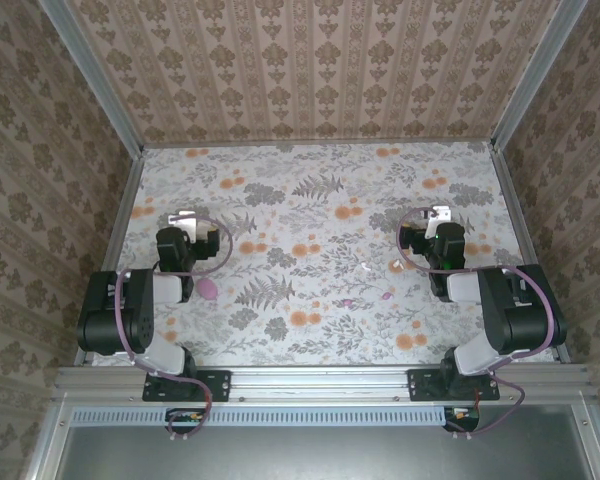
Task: Insert wireless bluetooth earbuds into charging case
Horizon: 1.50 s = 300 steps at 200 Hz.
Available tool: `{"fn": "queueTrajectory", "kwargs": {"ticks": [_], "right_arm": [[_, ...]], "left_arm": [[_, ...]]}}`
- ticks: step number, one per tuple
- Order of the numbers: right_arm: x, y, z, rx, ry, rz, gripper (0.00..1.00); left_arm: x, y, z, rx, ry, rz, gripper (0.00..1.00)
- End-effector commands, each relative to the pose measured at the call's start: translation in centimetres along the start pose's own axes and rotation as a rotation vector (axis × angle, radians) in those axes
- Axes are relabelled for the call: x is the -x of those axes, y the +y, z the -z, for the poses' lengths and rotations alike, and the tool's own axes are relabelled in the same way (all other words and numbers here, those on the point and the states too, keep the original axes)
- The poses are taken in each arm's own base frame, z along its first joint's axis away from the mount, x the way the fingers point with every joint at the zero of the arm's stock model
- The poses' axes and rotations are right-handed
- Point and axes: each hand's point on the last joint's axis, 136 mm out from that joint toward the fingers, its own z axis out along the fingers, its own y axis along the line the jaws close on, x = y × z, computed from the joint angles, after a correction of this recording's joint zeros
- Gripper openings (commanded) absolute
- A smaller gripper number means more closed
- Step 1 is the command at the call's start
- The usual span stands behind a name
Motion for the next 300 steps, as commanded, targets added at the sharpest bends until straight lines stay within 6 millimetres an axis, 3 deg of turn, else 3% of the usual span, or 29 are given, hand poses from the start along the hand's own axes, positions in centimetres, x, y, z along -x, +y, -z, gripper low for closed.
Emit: {"fn": "queueTrajectory", "kwargs": {"ticks": [1, 82, 114, 123, 127, 142, 158, 174, 191, 214, 253, 274, 300], "right_arm": [[1.6, 0.1, -0.2, 0.009, -0.044, -0.007, 1.00], [1.7, 0.5, 0.1, 0.029, -0.047, 0.003, 1.00], [3.6, 0.6, 0.7, 0.038, -0.014, -0.001, 1.00], [3.2, 0.6, 0.6, 0.033, 0.096, -0.016, 1.00], [4.1, 0.5, 1.1, 0.027, 0.107, -0.027, 1.00], [4.6, 0.2, 1.6, 0.000, 0.208, -0.080, 1.00], [4.9, 0.3, 2.6, -0.005, 0.291, -0.147, 1.00], [4.7, 1.9, 3.4, 0.085, 0.364, -0.192, 1.00], [4.8, 4.3, 4.0, 0.218, 0.394, -0.248, 1.00], [5.4, 6.5, 4.7, 0.337, 0.407, -0.349, 1.00], [6.6, 9.4, 5.2, 0.506, 0.454, -0.474, 0.94], [7.0, 10.3, 5.4, 0.555, 0.477, -0.506, 0.91], [6.0, 10.8, 4.9, 0.570, 0.537, -0.533, 0.90]], "left_arm": [[1.5, 0.2, -0.2, -0.005, -0.041, 0.011, 1.00], [1.9, -0.6, 0.8, -0.002, -0.089, -0.026, 1.00], [3.4, 0.7, 1.6, 0.033, -0.032, 0.027, 1.00], [3.8, 1.5, 2.0, 0.060, -0.002, 0.071, 1.00], [3.8, 2.0, 2.2, 0.082, 0.014, 0.097, 1.00], [4.2, 4.6, 3.4, 0.227, 0.071, 0.225, 1.00], [4.4, 5.1, 4.8, 0.232, 0.164, 0.248, 1.00], [4.7, 5.4, 6.0, 0.225, 0.201, 0.321, 1.00], [5.5, 4.0, 6.2, 0.099, 0.200, 0.339, 1.00], [5.8, 2.8, 5.8, 0.021, 0.275, 0.380, 0.97], [3.6, 2.4, 3.6, 0.022, 0.528, 0.446, 0.85], [2.6, 1.9, 2.1, 0.001, 0.623, 0.459, 0.79], [1.3, 1.9, 0.5, 0.014, 0.727, 0.459, 0.74]]}}
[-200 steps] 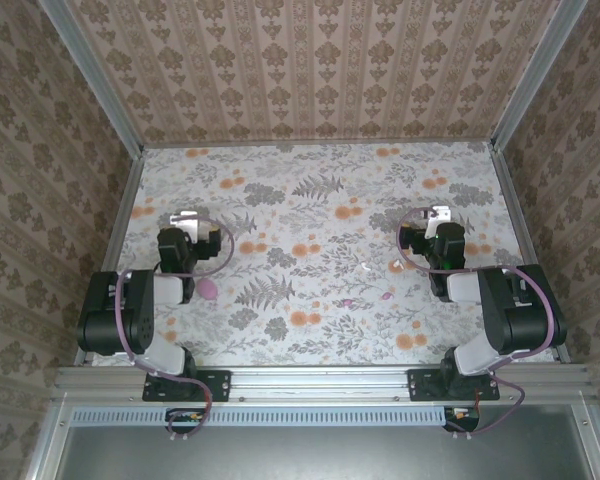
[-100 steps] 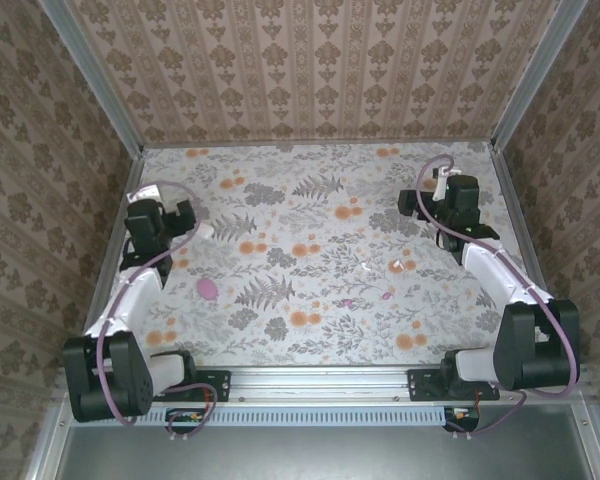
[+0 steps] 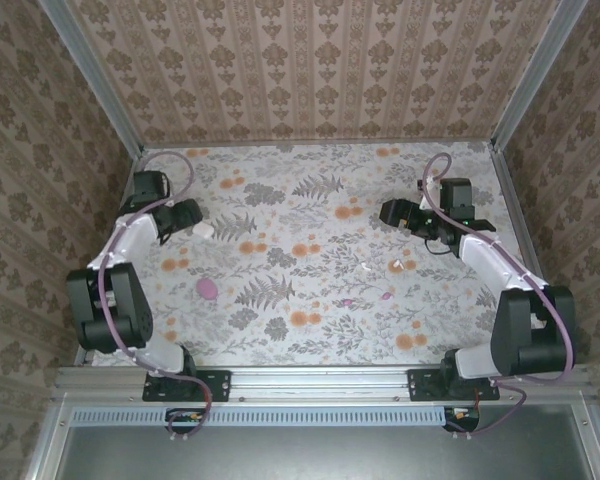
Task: Insert wireless bluetooth earbuds into charging case
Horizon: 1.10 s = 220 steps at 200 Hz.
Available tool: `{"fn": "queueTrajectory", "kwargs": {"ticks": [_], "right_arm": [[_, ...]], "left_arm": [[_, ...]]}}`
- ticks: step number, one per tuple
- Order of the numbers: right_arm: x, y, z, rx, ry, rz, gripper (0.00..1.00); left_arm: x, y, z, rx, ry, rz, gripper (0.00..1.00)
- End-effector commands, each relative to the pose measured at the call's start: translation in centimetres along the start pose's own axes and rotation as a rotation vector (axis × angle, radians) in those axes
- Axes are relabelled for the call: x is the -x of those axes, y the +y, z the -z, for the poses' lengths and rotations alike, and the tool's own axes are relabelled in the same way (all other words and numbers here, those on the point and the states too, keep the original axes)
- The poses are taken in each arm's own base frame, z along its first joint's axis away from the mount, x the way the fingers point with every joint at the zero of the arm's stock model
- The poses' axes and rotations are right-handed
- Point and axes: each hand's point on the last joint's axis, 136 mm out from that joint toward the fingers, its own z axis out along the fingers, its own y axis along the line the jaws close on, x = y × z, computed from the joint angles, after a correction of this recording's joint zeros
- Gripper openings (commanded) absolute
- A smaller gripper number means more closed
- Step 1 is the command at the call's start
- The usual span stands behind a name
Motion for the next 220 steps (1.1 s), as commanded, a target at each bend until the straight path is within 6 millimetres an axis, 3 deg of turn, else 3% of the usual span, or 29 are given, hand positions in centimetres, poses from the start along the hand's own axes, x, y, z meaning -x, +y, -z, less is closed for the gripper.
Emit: {"fn": "queueTrajectory", "kwargs": {"ticks": [1, 66, 97, 116, 153, 176, 204, 220], "right_arm": [[-0.5, 1.5, -0.1, 0.079, 0.065, -0.063, 0.90], [-1.5, 1.0, 0.2, 0.054, 0.075, -0.089, 0.93], [-2.0, 0.7, 0.3, 0.041, 0.086, -0.102, 0.93], [-2.2, 0.9, 1.0, 0.035, 0.074, -0.095, 0.93], [-2.4, 0.7, 1.5, 0.015, 0.057, -0.096, 0.95], [-2.4, 0.6, 1.2, 0.017, 0.059, -0.102, 0.95], [-2.1, 0.8, 0.6, 0.032, 0.086, -0.117, 0.96], [-1.7, 1.2, 0.6, 0.044, 0.077, -0.119, 0.96]], "left_arm": [[-1.9, 0.3, -1.0, 0.020, 0.157, 0.037, 0.74], [-1.9, -0.8, -4.2, 0.077, 0.270, -0.019, 0.70], [-2.5, -2.0, -4.2, 0.081, 0.332, -0.060, 0.68], [-4.5, -2.2, -3.0, 0.141, 0.365, -0.057, 0.67], [-10.5, 0.3, 0.9, 0.349, 0.369, 0.048, 0.71], [-13.8, 0.7, 2.2, 0.341, 0.364, 0.154, 0.72], [-16.0, 1.8, 3.2, 0.370, 0.346, 0.226, 0.73], [-16.9, 1.1, 2.8, 0.313, 0.354, 0.267, 0.73]]}}
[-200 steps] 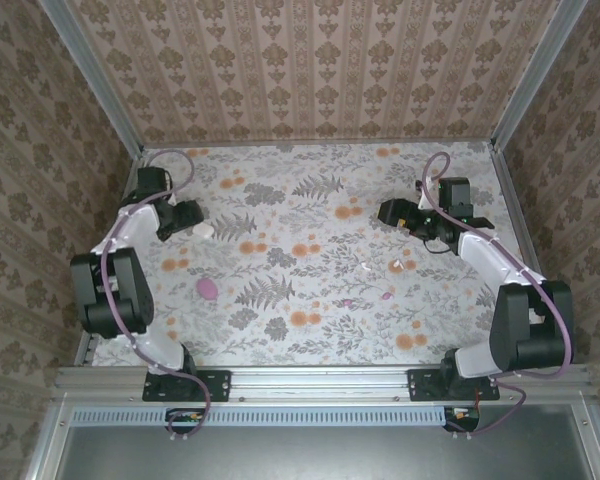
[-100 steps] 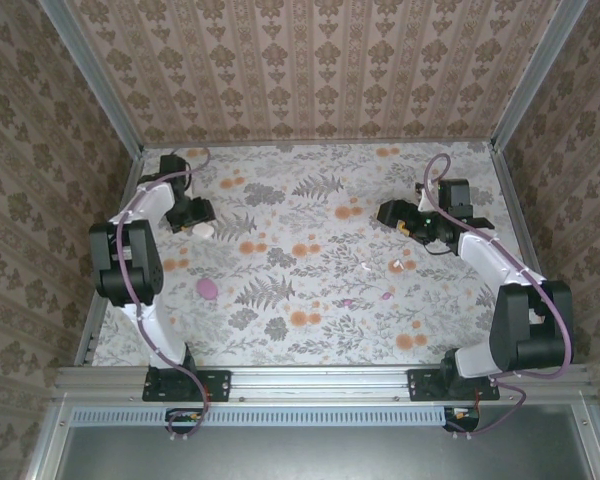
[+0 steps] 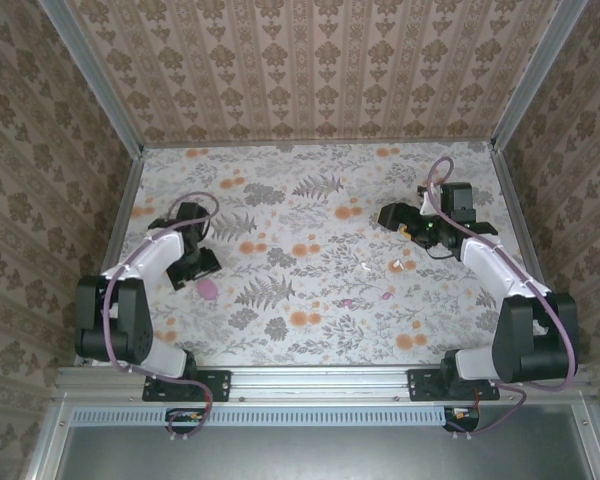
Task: Insert wireless bluetooth earbuds into charging case
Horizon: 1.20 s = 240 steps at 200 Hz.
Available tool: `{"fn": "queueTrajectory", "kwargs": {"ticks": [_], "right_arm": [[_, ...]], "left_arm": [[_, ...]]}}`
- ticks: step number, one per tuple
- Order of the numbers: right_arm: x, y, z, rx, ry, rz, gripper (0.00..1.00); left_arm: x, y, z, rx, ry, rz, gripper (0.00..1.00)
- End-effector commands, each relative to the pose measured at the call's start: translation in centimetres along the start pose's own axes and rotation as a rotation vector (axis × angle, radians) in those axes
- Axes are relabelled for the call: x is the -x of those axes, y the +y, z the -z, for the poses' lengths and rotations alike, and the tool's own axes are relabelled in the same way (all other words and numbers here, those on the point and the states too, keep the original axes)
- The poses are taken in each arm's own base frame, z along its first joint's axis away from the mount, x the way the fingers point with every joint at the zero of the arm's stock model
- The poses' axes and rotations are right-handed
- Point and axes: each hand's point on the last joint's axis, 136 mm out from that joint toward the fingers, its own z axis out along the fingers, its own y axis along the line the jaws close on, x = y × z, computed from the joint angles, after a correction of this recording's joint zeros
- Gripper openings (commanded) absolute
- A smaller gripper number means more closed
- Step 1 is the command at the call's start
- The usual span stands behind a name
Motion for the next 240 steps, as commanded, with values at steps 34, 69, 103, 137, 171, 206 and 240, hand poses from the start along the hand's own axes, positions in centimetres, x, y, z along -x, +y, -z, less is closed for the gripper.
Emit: {"fn": "queueTrajectory", "kwargs": {"ticks": [34, 69, 103, 137, 171, 206, 240], "right_arm": [[0.1, 0.3, -0.9, 0.011, 0.037, -0.044, 0.97], [-0.4, -0.1, -1.1, 0.004, 0.046, -0.051, 0.98], [-0.6, -0.2, -1.2, 0.002, 0.055, -0.056, 0.98], [-0.7, -0.2, -1.2, -0.002, 0.054, -0.051, 0.99], [-0.7, -0.3, -1.3, -0.004, 0.059, -0.053, 1.00], [-0.7, -0.2, -1.1, -0.004, 0.056, -0.052, 1.00], [-0.7, -0.2, -1.0, -0.003, 0.053, -0.057, 1.00]], "left_arm": [[-2.7, 0.4, -1.7, -0.031, 0.036, 0.190, 0.70], [-2.3, -1.1, -2.2, -0.114, 0.020, 0.223, 0.67], [-2.3, -1.4, -2.6, -0.117, 0.029, 0.236, 0.63], [-2.7, -0.8, -2.9, -0.095, 0.032, 0.237, 0.55], [-2.9, -0.8, -3.0, -0.101, 0.038, 0.231, 0.51], [-3.1, -1.0, -2.8, -0.114, 0.042, 0.223, 0.38], [-2.8, -3.7, -1.0, -0.238, 0.030, 0.198, 0.27]]}}
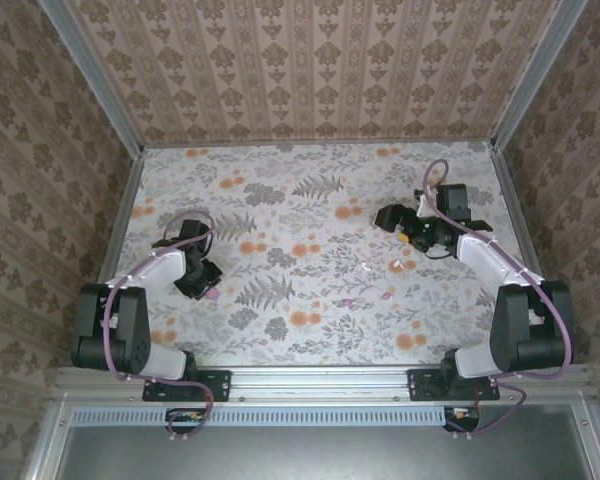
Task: Insert wireless bluetooth earbuds into charging case
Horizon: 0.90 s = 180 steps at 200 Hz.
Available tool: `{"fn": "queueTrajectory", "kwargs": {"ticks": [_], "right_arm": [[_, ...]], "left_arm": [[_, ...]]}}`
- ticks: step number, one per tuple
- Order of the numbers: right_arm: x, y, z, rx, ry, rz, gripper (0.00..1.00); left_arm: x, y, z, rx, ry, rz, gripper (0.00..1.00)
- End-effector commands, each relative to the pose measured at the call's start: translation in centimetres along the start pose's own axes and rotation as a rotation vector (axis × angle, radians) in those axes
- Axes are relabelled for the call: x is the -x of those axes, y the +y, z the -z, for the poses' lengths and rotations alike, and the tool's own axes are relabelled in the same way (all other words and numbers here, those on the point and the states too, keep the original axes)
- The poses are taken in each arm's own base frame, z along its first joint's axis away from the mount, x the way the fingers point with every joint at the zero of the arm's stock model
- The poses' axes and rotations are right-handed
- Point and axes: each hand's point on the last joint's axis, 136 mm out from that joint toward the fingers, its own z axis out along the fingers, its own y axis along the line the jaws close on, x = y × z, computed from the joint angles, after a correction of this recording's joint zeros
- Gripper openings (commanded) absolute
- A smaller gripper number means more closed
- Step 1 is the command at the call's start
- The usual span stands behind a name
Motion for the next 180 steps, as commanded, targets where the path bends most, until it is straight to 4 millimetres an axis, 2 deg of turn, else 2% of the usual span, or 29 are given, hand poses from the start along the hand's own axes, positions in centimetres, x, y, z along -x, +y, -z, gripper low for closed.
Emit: {"fn": "queueTrajectory", "kwargs": {"ticks": [1, 20, 39, 42, 59, 65, 94, 120, 149, 180], "right_arm": [[0.0, 0.7, 0.3, 0.012, 0.009, -0.010, 1.00], [0.1, 1.4, 0.4, 0.038, 0.004, -0.012, 1.00], [0.1, 2.7, 0.2, 0.103, -0.006, 0.007, 0.98], [0.4, 3.7, 0.9, 0.123, -0.032, 0.031, 0.98], [0.4, 6.1, 1.5, 0.182, -0.078, 0.122, 0.95], [0.2, 7.1, 1.6, 0.194, -0.095, 0.164, 0.93], [-1.3, 10.4, 1.8, 0.223, -0.184, 0.375, 0.89], [-2.5, 12.6, 2.1, 0.301, -0.240, 0.440, 0.87], [-1.8, 14.0, 2.4, 0.351, -0.202, 0.239, 0.83], [-0.9, 18.5, 3.2, 0.542, -0.118, 0.052, 0.76]], "left_arm": [[-0.8, -2.4, 1.2, -0.106, 0.015, -0.023, 0.27], [-1.2, -6.2, 3.1, -0.234, 0.003, -0.066, 0.24], [-1.6, -10.9, 6.2, -0.374, -0.046, -0.104, 0.25], [-1.7, -11.6, 6.7, -0.399, -0.056, -0.108, 0.25], [-1.5, -15.4, 9.8, -0.531, -0.109, -0.106, 0.26], [-2.3, -17.0, 11.0, -0.579, -0.115, -0.128, 0.26], [-3.1, -21.5, 14.9, -0.773, -0.148, -0.114, 0.26], [-4.0, -24.7, 18.7, -0.978, -0.177, -0.124, 0.26], [-4.5, -26.8, 23.0, -1.185, -0.237, -0.147, 0.26], [-4.7, -28.0, 26.5, -1.335, -0.260, -0.151, 0.26]]}}
